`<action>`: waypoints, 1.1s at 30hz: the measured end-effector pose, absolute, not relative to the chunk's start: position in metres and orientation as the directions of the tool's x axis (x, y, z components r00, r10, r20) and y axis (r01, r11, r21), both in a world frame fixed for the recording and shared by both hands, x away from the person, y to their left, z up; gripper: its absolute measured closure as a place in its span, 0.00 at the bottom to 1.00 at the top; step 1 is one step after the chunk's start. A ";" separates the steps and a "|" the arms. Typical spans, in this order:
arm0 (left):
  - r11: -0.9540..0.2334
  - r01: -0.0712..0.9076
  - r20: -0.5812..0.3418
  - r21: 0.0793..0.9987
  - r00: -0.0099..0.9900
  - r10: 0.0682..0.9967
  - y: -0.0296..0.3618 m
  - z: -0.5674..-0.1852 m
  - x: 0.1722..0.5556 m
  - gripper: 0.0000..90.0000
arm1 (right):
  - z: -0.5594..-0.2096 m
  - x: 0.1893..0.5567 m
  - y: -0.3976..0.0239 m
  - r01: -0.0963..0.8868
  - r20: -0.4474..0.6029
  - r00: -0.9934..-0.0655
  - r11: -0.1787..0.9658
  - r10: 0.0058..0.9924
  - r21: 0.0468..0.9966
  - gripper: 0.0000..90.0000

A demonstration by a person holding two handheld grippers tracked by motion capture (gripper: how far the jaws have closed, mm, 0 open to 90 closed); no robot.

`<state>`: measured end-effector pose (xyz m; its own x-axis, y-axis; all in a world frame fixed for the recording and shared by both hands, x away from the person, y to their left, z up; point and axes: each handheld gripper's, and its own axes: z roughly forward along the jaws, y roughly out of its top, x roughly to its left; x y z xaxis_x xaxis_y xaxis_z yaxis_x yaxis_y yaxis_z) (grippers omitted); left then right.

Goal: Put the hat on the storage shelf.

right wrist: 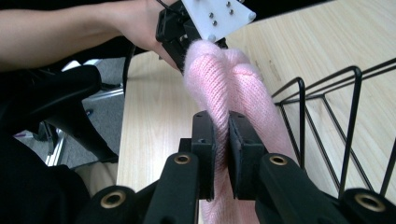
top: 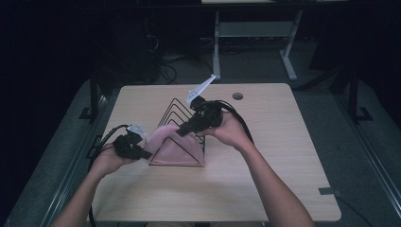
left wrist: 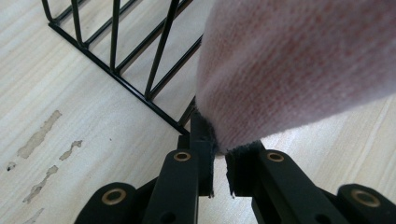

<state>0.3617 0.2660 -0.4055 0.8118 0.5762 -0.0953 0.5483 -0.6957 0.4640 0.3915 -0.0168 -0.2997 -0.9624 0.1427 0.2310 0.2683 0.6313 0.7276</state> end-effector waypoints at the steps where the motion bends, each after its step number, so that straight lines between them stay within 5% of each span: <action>1: -0.697 0.551 -0.097 0.459 0.811 0.578 0.266 -0.406 0.362 0.92 | -0.301 0.392 -0.017 0.264 0.229 -0.963 0.632 0.140 0.729 0.91; 19: -0.687 0.575 -0.118 0.445 0.798 0.591 0.270 -0.416 0.362 0.92 | -0.312 0.393 -0.013 0.292 0.261 -0.954 0.634 0.145 0.716 0.90; 33: -0.680 0.565 -0.120 0.467 0.803 0.584 0.276 -0.405 0.357 0.77 | -0.307 0.392 -0.037 0.337 0.295 -0.940 0.581 0.169 0.741 0.65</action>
<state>0.3573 0.2755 -0.4051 0.8028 0.5840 -0.1203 0.5649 -0.6803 0.4670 0.3923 -0.0369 -0.3074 -0.9404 0.1691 0.2952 0.3370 0.5811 0.7408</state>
